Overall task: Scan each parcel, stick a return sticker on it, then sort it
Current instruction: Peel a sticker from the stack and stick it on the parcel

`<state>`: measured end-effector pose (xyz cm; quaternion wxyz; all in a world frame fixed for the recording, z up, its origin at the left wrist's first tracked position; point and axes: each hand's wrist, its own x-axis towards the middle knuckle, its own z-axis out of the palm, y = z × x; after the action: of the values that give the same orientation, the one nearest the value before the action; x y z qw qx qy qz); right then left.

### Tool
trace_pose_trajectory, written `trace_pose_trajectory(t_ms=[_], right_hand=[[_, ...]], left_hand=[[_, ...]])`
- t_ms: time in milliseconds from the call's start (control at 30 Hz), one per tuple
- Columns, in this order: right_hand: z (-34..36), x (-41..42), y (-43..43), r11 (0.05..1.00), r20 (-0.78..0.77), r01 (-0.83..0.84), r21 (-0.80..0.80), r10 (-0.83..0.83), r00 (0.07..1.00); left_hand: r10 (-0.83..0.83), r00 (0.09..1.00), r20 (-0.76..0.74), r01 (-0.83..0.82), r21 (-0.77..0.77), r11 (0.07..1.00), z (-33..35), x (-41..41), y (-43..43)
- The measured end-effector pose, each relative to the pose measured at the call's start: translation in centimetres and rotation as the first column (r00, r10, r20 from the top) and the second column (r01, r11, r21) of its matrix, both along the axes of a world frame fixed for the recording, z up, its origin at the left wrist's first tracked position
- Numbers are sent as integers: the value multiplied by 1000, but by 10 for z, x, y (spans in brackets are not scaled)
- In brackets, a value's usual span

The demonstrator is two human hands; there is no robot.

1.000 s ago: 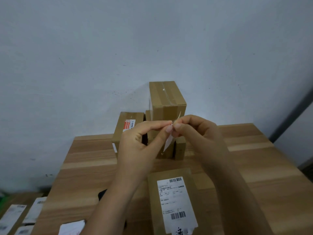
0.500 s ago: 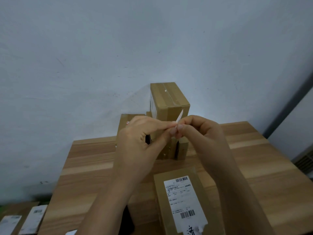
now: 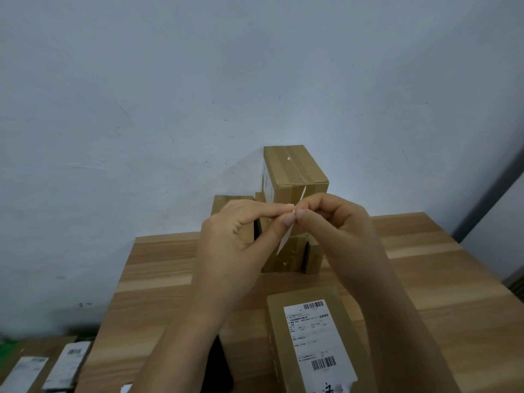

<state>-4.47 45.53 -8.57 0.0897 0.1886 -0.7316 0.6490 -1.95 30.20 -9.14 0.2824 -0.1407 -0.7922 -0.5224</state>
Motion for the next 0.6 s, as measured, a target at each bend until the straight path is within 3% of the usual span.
trace_pose_trajectory(t_ms=[133,333,600], right_hand=[[-1,-1,-3,999,-57,-14,46,17,998],[-8,1,-4,998,-44,9,68,-6,999],[-45,-7,41,982,266,182,-44,-164,950]], left_hand=[[-81,989,121,58,185,981,-2,2,0],[-81,982,168,36,255,966,-9,-3,2],[-36,905,425,-145,387,911,-56,-29,10]])
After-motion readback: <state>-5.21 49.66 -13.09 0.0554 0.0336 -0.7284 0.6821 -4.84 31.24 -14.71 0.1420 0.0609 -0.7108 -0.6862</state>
